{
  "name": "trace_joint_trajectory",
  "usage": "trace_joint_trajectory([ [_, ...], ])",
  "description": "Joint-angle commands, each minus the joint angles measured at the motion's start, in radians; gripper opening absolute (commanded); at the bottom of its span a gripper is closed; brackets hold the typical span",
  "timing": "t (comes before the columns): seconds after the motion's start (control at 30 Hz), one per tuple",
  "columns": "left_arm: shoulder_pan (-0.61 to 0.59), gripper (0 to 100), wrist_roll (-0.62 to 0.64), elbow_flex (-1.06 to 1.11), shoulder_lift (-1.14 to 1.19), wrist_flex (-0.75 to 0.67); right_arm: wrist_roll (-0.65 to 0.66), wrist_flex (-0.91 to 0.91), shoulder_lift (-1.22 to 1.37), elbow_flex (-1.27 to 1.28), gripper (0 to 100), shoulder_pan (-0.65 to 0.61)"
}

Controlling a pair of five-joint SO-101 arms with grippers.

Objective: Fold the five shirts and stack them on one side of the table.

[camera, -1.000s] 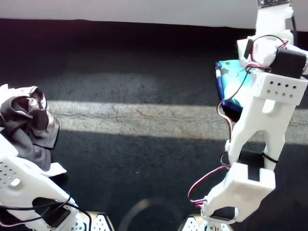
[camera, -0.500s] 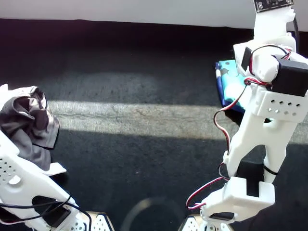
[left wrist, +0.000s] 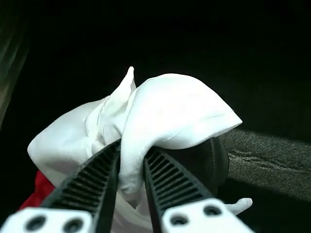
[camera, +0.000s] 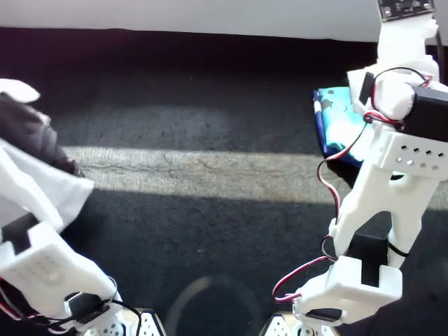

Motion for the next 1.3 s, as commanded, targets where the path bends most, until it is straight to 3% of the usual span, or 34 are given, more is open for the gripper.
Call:
trace_joint_trajectory([
  [0.0, 0.170, 1, -0.003, -0.045, -0.185, 0.005, -0.006, 0.008, -0.044, -0.030, 20.8, 0.079],
  [0.1, 0.228, 1, -0.057, -0.041, -0.179, 0.003, -0.006, 0.008, -0.044, -0.030, 20.8, 0.114],
  [0.4, 0.188, 1, -0.021, 0.061, -0.036, 0.005, -0.006, 0.010, -0.044, -0.030, 20.8, 0.070],
  [0.6, 0.427, 1, -0.006, 0.061, -0.039, 0.005, -0.009, 0.010, -0.044, -0.030, 20.8, 0.027],
  [0.77, 0.688, 1, 0.040, 0.059, -0.039, 0.005, -0.009, 0.010, -0.044, -0.030, 20.8, 0.090],
  [0.87, 0.776, 1, 0.044, 0.058, -0.039, 0.005, -0.008, 0.010, -0.044, -0.030, 20.8, 0.119],
  [1.03, 0.753, 1, 0.095, 0.076, -0.025, 0.005, -0.012, 0.012, -0.039, -0.028, 20.8, 0.097],
  [1.27, 0.581, 3, 0.094, 0.225, 0.107, 0.003, -0.114, 0.010, -0.042, 0.318, 20.8, -0.165],
])
